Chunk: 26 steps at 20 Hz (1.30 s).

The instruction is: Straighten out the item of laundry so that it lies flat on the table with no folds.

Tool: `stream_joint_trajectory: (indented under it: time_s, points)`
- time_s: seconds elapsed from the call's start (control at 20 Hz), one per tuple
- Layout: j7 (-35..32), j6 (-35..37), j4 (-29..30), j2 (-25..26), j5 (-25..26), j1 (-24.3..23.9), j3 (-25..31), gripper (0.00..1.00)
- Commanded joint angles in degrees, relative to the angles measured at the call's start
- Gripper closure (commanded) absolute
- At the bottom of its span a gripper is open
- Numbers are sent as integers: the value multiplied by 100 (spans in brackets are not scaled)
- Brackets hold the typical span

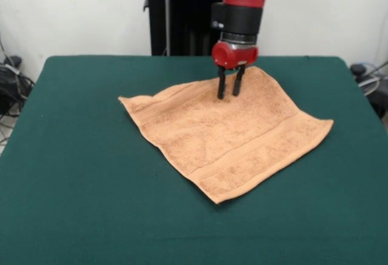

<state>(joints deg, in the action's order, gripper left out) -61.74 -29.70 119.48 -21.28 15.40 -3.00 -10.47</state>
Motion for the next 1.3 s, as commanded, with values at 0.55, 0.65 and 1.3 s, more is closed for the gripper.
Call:
stream_joint_trajectory:
  time_s: [0.55, 0.65, 1.3]
  points:
    - [-1197, -869, -559, 963, -392, 163, -118, 0]
    - [-1194, -833, -549, 934, -393, 152, -108, 0]
    - [-1087, 2642, -224, -1241, -734, 52, 474, 0]
